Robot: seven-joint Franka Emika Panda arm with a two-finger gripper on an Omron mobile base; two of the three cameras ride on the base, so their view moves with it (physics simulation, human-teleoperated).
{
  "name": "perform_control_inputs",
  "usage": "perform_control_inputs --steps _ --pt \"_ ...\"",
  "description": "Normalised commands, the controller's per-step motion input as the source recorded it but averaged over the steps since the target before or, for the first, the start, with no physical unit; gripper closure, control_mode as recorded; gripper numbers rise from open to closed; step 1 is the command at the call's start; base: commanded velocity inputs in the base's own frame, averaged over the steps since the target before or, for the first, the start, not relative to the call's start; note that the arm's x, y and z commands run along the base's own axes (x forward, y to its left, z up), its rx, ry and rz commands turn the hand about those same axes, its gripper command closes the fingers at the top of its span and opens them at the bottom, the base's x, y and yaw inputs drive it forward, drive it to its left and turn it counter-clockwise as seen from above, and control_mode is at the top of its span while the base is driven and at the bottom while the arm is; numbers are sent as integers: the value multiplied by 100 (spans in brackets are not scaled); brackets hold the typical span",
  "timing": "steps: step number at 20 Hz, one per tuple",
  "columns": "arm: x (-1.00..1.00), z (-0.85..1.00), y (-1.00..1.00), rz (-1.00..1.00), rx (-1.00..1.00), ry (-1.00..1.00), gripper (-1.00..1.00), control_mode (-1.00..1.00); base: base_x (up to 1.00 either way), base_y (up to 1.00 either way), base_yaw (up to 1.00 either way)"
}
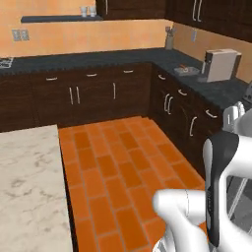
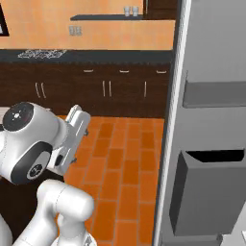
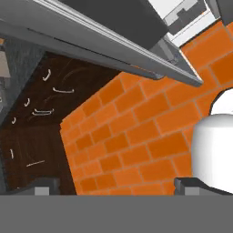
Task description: Take the meat container that has the fish and place it on the second highest rack of the freezer. Then take the vegetable container that has the carrot and mushroom and place it on the highest rack of the freezer.
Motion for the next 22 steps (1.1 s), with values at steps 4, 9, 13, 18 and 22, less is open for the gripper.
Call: perform_control_inputs --steps 4,9,13,18,22 --pt "0 0 0 0 0 0 -100 100 65 3 39" --pt "0 0 0 0 0 0 -100 100 100 3 26" --pt "0 0 0 0 0 0 -100 100 100 -14 2" --pt "0 0 0 0 0 0 -100 100 100 -6 -11" --pt "0 0 0 0 0 0 -100 100 100 -6 -45"
